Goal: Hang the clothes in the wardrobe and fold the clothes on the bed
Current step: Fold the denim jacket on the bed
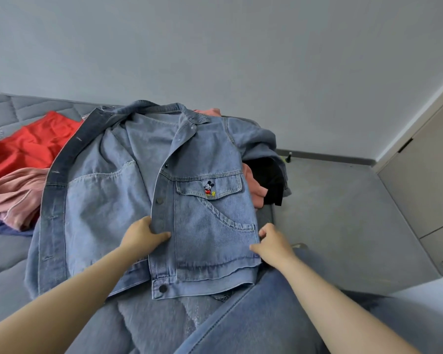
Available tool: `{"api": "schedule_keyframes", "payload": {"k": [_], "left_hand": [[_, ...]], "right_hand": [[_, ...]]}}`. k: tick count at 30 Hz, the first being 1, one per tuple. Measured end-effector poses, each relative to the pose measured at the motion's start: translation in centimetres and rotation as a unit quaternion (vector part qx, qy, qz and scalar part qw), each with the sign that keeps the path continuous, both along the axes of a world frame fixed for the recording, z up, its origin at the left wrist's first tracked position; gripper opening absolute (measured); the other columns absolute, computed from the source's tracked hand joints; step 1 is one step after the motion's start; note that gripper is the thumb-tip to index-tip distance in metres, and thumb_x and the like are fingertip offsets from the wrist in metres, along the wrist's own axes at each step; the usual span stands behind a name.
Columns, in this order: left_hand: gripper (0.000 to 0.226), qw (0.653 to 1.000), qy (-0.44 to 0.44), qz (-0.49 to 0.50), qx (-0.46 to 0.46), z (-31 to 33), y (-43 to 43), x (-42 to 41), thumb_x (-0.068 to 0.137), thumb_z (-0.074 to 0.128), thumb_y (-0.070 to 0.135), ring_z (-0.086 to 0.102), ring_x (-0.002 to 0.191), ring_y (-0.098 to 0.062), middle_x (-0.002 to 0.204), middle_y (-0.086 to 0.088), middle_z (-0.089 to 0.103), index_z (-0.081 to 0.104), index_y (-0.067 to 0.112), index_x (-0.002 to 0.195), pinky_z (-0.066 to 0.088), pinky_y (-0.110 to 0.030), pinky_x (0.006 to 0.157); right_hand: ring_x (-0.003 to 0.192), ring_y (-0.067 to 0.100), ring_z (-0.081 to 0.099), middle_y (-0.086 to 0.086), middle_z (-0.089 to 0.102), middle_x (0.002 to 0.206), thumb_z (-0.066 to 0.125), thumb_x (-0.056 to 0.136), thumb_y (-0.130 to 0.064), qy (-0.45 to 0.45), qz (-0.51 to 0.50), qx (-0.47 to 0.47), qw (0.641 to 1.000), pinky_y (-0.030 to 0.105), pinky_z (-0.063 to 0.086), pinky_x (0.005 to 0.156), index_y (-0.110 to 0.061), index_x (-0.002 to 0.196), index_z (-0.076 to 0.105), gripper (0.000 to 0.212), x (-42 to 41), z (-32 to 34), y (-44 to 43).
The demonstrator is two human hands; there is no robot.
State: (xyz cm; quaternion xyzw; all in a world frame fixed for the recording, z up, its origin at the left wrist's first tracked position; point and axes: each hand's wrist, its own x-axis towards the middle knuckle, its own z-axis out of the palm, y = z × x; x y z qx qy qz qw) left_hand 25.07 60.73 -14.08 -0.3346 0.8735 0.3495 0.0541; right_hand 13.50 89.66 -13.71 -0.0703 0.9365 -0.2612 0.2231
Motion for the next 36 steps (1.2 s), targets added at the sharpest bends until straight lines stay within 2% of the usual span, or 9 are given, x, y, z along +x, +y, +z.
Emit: {"api": "schedule_keyframes", "payload": {"k": [3,5,9,13,18,24,30,33,36], "left_hand": [[0.032,0.999,0.004,-0.019,0.030,0.5,-0.4,0.9,0.080,0.075,0.040,0.059,0.075,-0.014,0.086,0.002,0.063,0.057,0.017,0.094,0.042,-0.022,0.057],[0.032,0.998,-0.003,-0.060,-0.002,0.6,-0.3,2.3,0.084,0.068,0.045,0.054,0.068,-0.012,0.078,0.002,0.059,0.052,0.017,0.085,0.038,-0.023,0.053],[0.033,0.989,0.063,-0.103,-0.090,0.5,-0.1,6.3,0.091,0.055,0.047,0.051,0.064,-0.010,0.069,0.005,0.055,0.049,0.020,0.075,0.036,-0.021,0.055],[0.030,0.961,0.039,-0.213,-0.172,-0.4,-0.5,10.7,0.081,0.065,0.049,0.053,0.081,-0.015,0.086,0.010,0.050,0.053,0.022,0.088,0.038,-0.021,0.065],[0.060,0.954,0.000,-0.186,-0.236,-2.0,0.1,12.3,0.068,0.078,0.051,0.049,0.101,-0.020,0.108,0.002,0.042,0.049,0.019,0.110,0.046,-0.030,0.082],[0.026,0.934,-0.049,-0.175,-0.308,-0.4,-1.1,9.0,0.087,0.052,0.023,0.058,0.097,-0.024,0.108,-0.002,0.052,0.054,0.016,0.112,0.046,-0.032,0.070],[0.013,0.935,-0.010,-0.229,-0.270,1.1,-4.8,9.9,0.080,0.054,0.026,0.056,0.093,-0.021,0.091,0.002,0.056,0.052,0.019,0.090,0.036,-0.029,0.068],[0.015,0.933,-0.034,-0.223,-0.281,2.4,-7.2,11.7,0.077,0.056,0.028,0.057,0.087,-0.020,0.082,0.007,0.050,0.042,0.023,0.078,0.029,-0.028,0.062],[0.011,0.917,-0.134,-0.212,-0.309,3.8,-8.6,12.3,0.079,0.056,0.027,0.058,0.098,-0.020,0.098,0.003,0.058,0.050,0.023,0.087,0.038,-0.029,0.068]], "right_hand": [[0.114,0.022,0.053,0.002,0.051,0.126,0.079,0.073,-0.043,-0.097,0.006,-0.042,0.994,0.031,0.044,0.084,-0.015,0.135,0.034,0.081,0.4,0.5,-0.6],[0.127,0.025,0.045,0.006,0.041,0.140,0.078,0.072,-0.044,-0.045,0.075,-0.005,0.996,0.034,0.043,0.096,-0.017,0.148,0.021,0.099,1.2,0.9,-1.3],[0.117,0.016,0.044,0.000,0.043,0.128,0.067,0.086,-0.031,0.197,0.220,-0.041,0.954,0.022,0.035,0.086,-0.019,0.132,0.043,0.054,4.0,2.5,-4.0],[0.090,0.015,0.051,-0.004,0.051,0.103,0.062,0.086,-0.023,0.124,0.351,-0.060,0.926,0.030,0.043,0.076,-0.019,0.114,0.054,0.029,7.4,3.2,-7.6],[0.113,0.027,0.043,0.006,0.041,0.123,0.067,0.079,-0.028,0.120,0.416,0.108,0.895,0.038,0.044,0.091,-0.018,0.128,0.042,0.056,9.9,0.8,-9.2],[0.138,0.040,0.020,0.013,0.009,0.152,0.079,0.074,-0.030,0.125,0.417,0.246,0.866,0.054,0.033,0.108,-0.022,0.148,0.012,0.100,10.5,-1.1,-10.1],[0.098,0.034,0.057,0.011,0.044,0.120,0.057,0.081,0.003,0.201,0.410,0.211,0.864,0.038,0.043,0.070,-0.015,0.128,0.036,0.054,8.3,-0.3,-10.8],[0.091,0.034,0.058,0.010,0.055,0.109,0.046,0.081,0.007,0.164,0.387,0.142,0.896,0.038,0.043,0.068,-0.014,0.115,0.043,0.040,6.7,0.3,-10.2],[0.088,0.029,0.059,0.009,0.064,0.100,0.056,0.086,-0.003,0.096,0.338,0.068,0.934,0.037,0.045,0.068,-0.019,0.101,0.054,0.022,4.9,1.1,-9.5]]}}
